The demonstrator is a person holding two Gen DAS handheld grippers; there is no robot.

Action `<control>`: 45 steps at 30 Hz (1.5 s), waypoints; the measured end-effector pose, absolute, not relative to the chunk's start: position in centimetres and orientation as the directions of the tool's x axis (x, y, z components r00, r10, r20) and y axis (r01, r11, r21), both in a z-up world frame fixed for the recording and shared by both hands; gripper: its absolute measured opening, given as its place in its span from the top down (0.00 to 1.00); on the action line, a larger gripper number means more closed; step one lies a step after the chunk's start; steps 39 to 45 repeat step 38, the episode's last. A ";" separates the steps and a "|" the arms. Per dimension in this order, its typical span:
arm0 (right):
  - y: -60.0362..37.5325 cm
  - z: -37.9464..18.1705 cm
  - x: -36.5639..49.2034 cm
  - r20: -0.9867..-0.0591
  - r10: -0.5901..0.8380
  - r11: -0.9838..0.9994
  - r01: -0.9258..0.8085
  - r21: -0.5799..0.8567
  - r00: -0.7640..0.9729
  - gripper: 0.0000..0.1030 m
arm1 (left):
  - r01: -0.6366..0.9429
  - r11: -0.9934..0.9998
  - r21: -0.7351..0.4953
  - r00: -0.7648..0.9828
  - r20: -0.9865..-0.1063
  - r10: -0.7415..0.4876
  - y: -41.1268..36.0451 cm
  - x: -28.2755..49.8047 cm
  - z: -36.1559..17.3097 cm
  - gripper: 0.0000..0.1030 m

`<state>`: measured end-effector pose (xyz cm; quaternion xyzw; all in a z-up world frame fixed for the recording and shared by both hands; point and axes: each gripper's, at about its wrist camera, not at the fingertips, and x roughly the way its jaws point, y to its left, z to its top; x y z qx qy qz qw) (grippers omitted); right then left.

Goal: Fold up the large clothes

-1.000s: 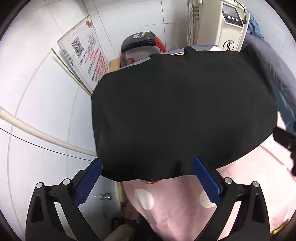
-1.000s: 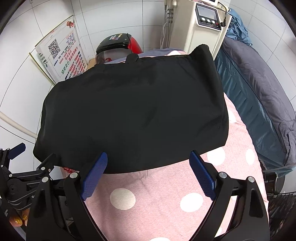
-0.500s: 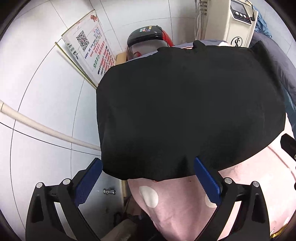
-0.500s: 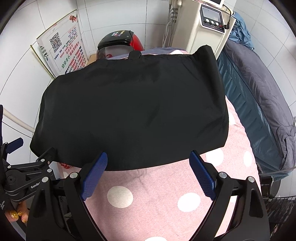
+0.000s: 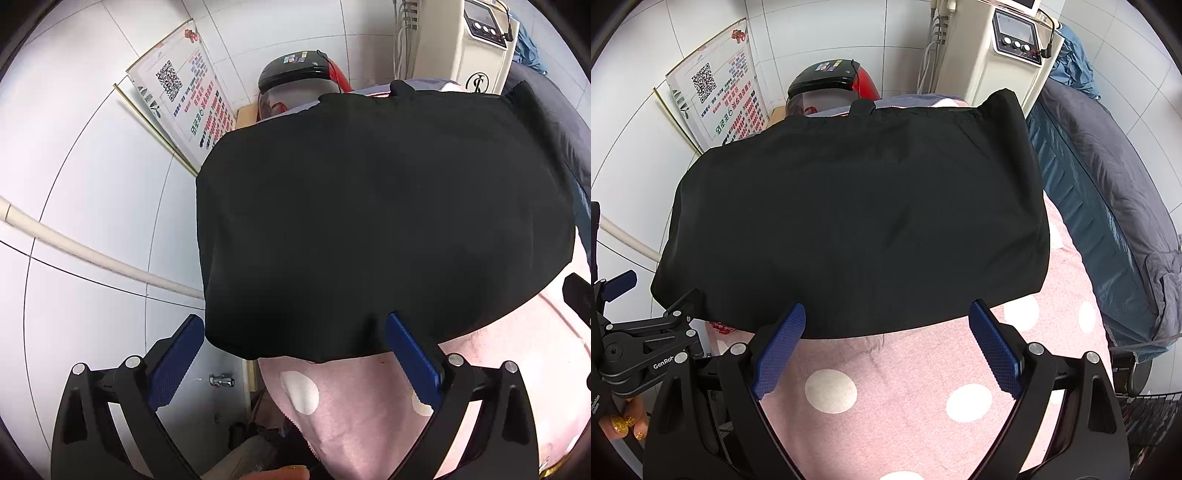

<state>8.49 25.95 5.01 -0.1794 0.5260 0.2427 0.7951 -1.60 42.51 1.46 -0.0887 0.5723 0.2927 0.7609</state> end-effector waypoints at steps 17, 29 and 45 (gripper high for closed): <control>26.0 4.9 8.5 -0.923 0.197 0.818 -0.574 -0.031 0.331 0.14 | -0.552 0.812 0.190 0.174 -0.926 0.336 42.5 -1.8 1.4 0.06; 26.1 5.0 8.4 -0.922 0.199 0.818 -0.574 -0.031 0.332 0.14 | -0.554 0.807 0.202 0.180 -0.918 0.354 42.3 -1.8 1.5 0.06; 26.6 5.2 8.0 -0.921 0.203 0.808 -0.588 -0.035 0.334 0.14 | -0.563 0.804 0.193 0.177 -0.922 0.345 42.6 -2.0 1.5 0.06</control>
